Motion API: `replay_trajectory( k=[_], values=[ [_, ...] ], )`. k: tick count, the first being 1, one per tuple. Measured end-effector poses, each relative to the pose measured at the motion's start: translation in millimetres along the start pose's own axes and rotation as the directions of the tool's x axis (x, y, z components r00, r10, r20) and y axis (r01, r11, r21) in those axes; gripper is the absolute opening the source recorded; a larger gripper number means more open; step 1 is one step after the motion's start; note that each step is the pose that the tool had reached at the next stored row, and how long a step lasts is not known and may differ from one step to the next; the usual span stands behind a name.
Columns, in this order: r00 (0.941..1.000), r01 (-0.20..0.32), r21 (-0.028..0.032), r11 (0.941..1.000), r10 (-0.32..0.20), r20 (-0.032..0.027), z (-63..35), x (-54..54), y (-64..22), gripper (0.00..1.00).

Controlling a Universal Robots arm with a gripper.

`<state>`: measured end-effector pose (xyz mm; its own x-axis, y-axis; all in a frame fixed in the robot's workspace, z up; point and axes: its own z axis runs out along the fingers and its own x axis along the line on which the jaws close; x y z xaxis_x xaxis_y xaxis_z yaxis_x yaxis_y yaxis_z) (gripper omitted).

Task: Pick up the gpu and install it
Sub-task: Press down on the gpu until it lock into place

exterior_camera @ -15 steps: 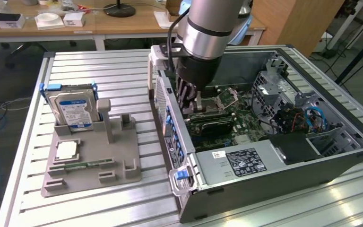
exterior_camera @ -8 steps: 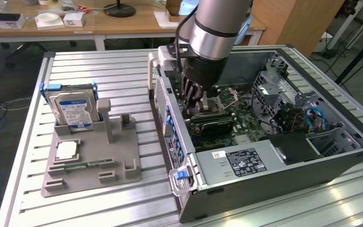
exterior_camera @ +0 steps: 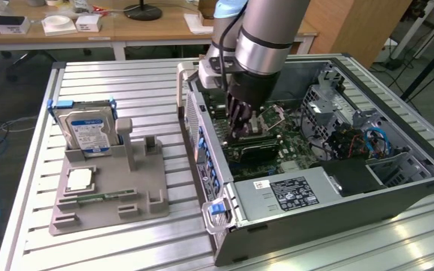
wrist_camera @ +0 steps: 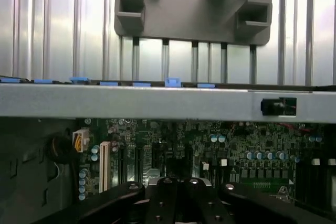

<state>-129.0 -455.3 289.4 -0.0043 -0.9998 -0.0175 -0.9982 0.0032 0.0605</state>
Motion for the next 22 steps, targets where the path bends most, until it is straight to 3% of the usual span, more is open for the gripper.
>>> replay_trajectory(
  k=[4,12,18,22],
  values=[
    [1.0,0.001,0.016,0.9999,-0.001,0.0,2.8,0.1,-9.9,0.11],
    [1.0,0.002,0.0351,0.9994,-0.002,-0.0033,10.2,0.1,-31.5,0.11],
    [0.9998,0.003,0.0433,0.9991,-0.003,-0.0181,15.7,0.2,-41.0,0.11],
    [0.9998,0.006,0.045,0.999,-0.005,-0.0194,17.1,0.2,-44.2,0.11]
  ],
)
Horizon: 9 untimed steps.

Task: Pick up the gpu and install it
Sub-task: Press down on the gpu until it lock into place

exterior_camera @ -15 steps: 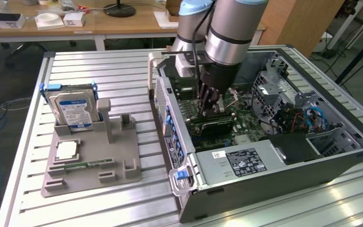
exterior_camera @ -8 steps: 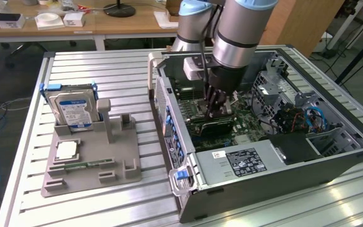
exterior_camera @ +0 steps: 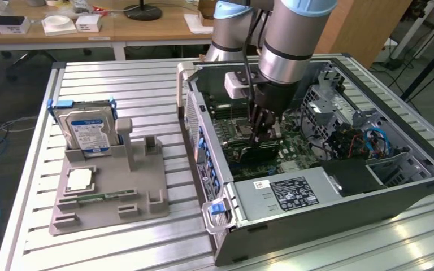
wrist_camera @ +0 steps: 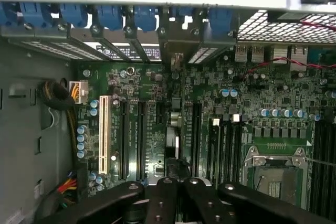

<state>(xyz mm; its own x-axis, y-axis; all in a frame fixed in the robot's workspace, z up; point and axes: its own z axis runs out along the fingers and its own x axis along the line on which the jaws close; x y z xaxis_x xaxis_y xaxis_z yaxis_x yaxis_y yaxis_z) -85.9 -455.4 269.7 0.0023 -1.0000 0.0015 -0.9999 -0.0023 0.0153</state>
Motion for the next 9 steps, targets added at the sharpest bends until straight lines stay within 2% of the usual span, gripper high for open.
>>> replay_trajectory(
  k=[9],
  values=[
    [1.0,0.0,0.0001,1.0,0.0,0.0,4.8,-1.0,-0.2,0.11]
  ],
)
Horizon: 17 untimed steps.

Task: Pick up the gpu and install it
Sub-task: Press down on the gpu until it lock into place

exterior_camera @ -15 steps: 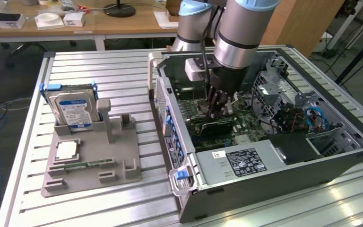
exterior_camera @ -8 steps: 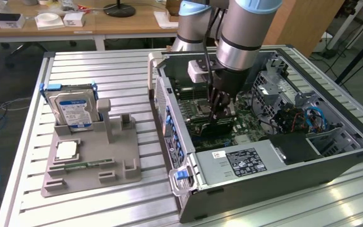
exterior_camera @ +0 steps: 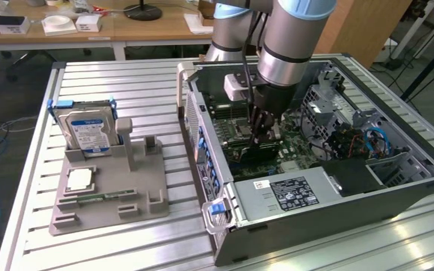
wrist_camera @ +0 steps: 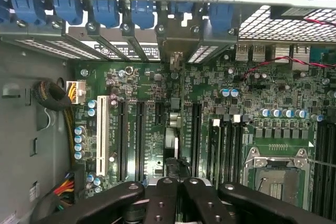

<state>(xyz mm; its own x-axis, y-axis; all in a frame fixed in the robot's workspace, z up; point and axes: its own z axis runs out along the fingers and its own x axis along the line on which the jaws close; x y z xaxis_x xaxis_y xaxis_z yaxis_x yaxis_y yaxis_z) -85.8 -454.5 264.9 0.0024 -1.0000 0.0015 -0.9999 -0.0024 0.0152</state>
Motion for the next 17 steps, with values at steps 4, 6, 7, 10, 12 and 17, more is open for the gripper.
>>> replay_trajectory(
  k=[4,6,7,10,12,17],
  values=[
    [1.0,0.0,0.0001,1.0,0.0,-0.0001,2.0,0.0,0.0,0.11],
    [1.0,0.0,-0.0005,1.0,0.0,-0.0013,3.7,0.1,0.0,0.11],
    [1.0,0.0,-0.0008,1.0,0.0,-0.002,4.7,0.2,0.0,0.11],
    [1.0,0.0,-0.0011,1.0,0.0,-0.0024,6.1,0.1,0.0,0.11],
    [1.0,0.0,-0.0011,1.0,0.0,-0.0024,5.7,0.1,0.1,0.11],
    [1.0,0.0,0.0,1.0,0.0,0.0003,-9.3,-0.1,0.2,0.11]
  ],
)
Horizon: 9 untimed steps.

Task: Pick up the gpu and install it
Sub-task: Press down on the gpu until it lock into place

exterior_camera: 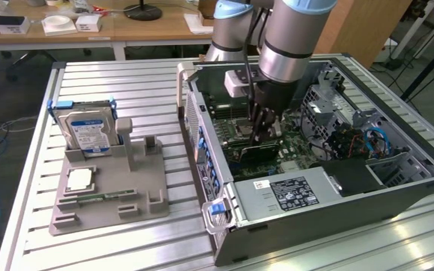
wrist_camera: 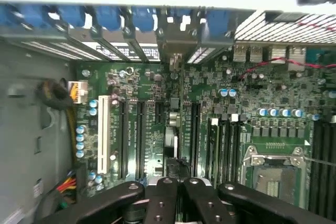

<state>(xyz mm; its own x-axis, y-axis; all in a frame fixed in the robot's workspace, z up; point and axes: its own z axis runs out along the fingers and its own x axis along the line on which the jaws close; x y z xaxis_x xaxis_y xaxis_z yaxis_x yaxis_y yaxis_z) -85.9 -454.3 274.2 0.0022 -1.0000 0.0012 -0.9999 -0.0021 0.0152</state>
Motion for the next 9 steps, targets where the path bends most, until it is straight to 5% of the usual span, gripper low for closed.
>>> replay_trajectory(
  k=[5,9],
  values=[
    [1.0,0.0,-0.0002,1.0,0.0,0.0001,-22.1,0.1,0.3,0.11],
    [1.0,0.0,-0.0003,1.0,0.0,0.0001,-30.4,0.1,0.4,0.11]
  ],
)
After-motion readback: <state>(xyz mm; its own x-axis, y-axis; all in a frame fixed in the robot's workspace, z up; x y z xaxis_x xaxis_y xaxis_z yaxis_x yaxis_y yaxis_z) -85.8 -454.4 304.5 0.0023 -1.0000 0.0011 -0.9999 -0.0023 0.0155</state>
